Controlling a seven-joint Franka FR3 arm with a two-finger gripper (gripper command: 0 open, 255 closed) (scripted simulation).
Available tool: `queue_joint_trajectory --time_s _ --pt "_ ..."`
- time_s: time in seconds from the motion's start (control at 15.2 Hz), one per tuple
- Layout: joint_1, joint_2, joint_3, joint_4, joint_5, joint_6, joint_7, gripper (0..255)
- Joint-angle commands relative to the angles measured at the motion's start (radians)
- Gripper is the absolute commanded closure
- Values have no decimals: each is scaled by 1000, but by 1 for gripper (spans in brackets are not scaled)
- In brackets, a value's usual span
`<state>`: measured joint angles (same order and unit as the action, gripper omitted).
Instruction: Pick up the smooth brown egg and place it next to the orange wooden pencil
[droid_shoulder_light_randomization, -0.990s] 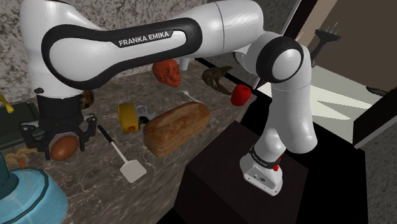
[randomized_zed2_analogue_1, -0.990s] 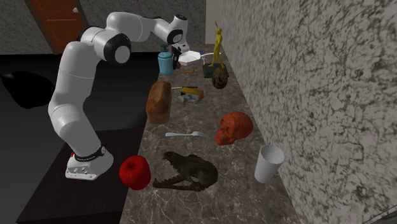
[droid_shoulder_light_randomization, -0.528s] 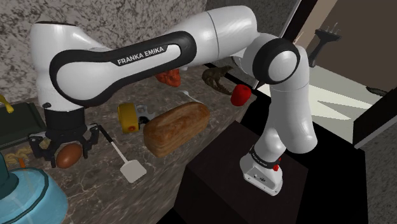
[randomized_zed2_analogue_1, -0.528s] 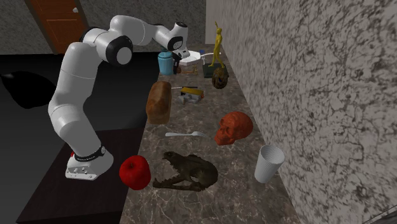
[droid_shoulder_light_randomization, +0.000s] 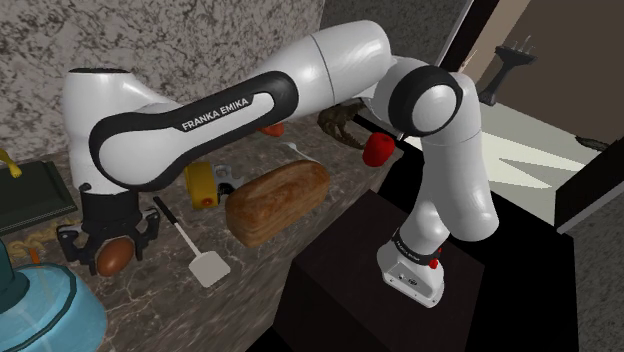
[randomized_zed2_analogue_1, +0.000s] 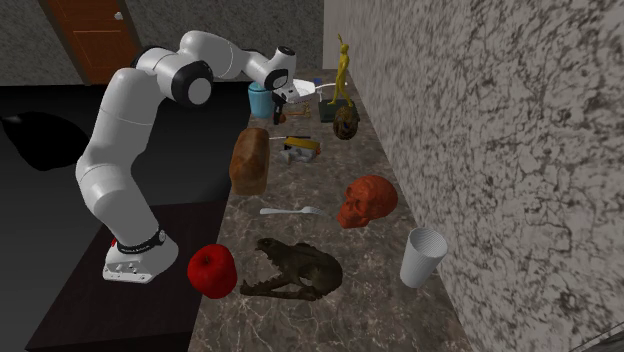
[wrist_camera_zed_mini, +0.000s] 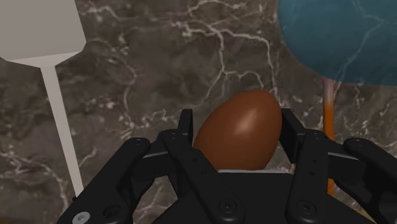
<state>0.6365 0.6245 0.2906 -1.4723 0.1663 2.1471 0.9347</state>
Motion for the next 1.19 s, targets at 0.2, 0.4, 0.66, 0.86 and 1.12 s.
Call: queue_joint_trajectory --time_s 0.2,0.4,0.66,0.86,1.12 --pt "1 4 0 -9 0 14 -2 255" --pt "1 4 0 -9 0 14 -2 255" --pt "1 4 0 -9 0 14 -2 0" --pt "-6 -13 1 -3 2 -10 -3 0" --pt "-24 -54 2 23 7 -80 -5 0"
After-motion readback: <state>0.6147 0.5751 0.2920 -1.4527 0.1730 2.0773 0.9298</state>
